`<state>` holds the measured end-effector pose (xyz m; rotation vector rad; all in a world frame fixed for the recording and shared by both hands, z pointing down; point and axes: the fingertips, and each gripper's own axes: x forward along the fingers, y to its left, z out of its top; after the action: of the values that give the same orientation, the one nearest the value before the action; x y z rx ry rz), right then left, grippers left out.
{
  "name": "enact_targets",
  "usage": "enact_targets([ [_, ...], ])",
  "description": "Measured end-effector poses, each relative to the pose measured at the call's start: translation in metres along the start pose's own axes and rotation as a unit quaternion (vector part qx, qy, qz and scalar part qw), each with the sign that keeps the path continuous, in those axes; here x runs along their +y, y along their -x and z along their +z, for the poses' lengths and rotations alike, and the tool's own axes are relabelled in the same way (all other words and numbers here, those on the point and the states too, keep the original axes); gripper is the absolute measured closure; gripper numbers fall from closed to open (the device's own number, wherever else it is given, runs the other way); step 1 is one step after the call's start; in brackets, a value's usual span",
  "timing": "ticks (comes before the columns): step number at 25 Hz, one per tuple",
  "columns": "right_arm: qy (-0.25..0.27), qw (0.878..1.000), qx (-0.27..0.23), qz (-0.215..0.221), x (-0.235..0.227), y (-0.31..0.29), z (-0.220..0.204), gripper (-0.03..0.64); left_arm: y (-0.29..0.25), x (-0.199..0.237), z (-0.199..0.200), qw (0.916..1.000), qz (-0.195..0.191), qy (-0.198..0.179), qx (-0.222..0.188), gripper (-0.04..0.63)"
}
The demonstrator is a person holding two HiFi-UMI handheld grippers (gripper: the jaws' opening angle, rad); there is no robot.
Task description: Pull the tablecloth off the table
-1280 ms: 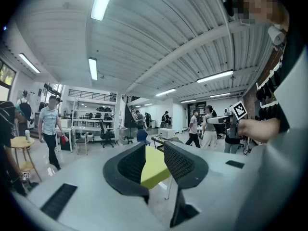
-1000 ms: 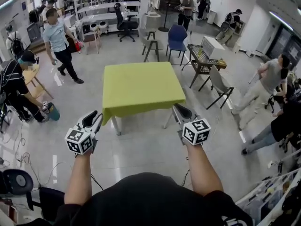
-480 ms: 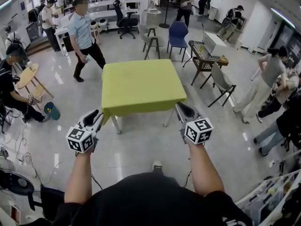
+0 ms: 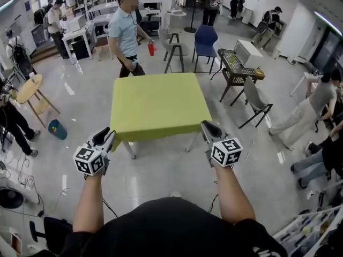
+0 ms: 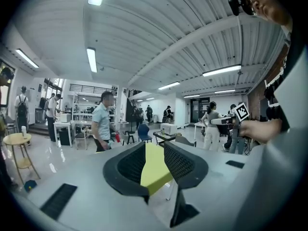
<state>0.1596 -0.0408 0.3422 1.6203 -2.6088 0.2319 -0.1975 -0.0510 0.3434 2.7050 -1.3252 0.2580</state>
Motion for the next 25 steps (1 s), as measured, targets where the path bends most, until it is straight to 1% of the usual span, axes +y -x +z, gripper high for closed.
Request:
enact_targets([
  [3, -0.003, 1.000, 0.001, -0.001, -0.036, -0.016, 0.004, 0.566, -0.032, 0.006, 0.005, 1.0000, 0.006, 0.006, 0.000, 0.460],
  [7, -0.010, 1.000, 0.001, -0.002, -0.087, -0.035, 0.012, 0.566, -0.075, 0.003, 0.016, 0.9999, 0.012, 0.005, 0.005, 0.459],
  [16, -0.028, 0.999, 0.011, 0.013, -0.174, -0.087, 0.006, 0.566, -0.147, 0.014, 0.021, 0.9988, 0.043, 0.012, 0.017, 0.459],
  [21, -0.030, 0.999, 0.017, 0.022, -0.209, -0.106, 0.006, 0.566, -0.181, 0.013, 0.022, 0.9981, 0.056, 0.018, 0.017, 0.459],
  [25, -0.030, 0.999, 0.021, 0.022, -0.223, -0.115, 0.001, 0.566, -0.197, 0.008, 0.015, 0.9980, 0.056, 0.019, 0.019, 0.459],
])
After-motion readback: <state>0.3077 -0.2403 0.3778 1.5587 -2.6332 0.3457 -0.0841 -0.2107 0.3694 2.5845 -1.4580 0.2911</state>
